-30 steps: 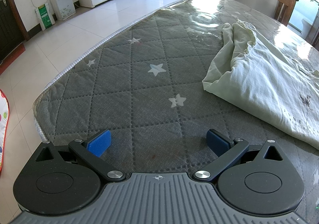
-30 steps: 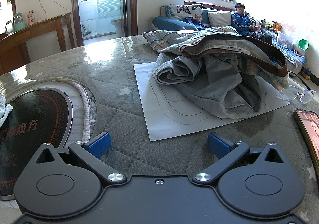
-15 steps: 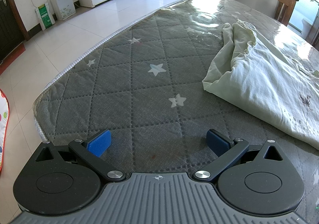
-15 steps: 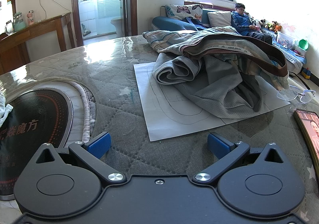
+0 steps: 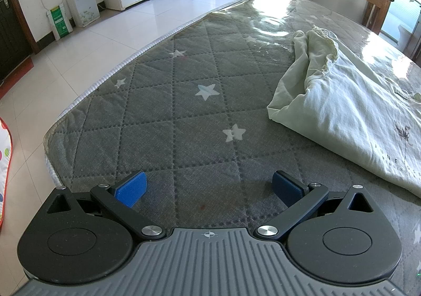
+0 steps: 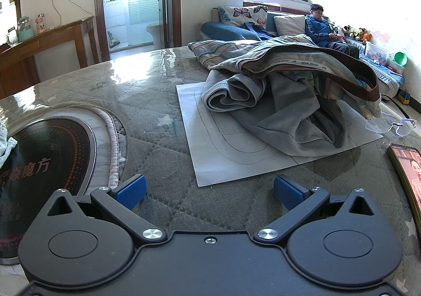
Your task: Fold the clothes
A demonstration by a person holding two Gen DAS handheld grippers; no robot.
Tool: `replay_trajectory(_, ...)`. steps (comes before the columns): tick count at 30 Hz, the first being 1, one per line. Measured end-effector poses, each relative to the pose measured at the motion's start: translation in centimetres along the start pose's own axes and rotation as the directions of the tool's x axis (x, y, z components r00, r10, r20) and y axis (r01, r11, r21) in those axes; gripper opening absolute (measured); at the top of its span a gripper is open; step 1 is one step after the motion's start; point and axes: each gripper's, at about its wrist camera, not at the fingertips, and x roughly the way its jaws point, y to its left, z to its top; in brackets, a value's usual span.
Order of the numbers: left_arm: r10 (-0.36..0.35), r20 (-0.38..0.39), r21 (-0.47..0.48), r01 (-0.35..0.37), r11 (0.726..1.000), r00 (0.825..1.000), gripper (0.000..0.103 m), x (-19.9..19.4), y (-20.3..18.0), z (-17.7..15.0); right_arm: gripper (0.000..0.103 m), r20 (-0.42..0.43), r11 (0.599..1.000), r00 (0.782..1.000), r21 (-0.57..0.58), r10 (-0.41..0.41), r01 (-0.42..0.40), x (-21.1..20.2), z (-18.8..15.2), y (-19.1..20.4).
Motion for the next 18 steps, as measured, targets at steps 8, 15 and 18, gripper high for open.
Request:
replay_trajectory(8,0.004,0.001,-0.004,-0.004,1.0,1.0,0.103,0.1,-0.1,-0.04,0.103,0.0,1.0,1.0,0.0,0.0,0.0,0.01,0.0,0.01)
replay_trajectory(15,0.006,0.0,-0.006,-0.006,1.0,1.0,0.103,0.06,-0.06,-0.1,0.103,0.0,1.0,1.0,0.0,0.0,0.0,0.01,0.0,0.0)
replay_trajectory(18,0.006,-0.001,-0.006,-0.006,1.0,1.0,0.103,0.06,-0.07,-0.09,0.103,0.0,1.0,1.0,0.0,0.0,0.0,0.01,0.0,0.0)
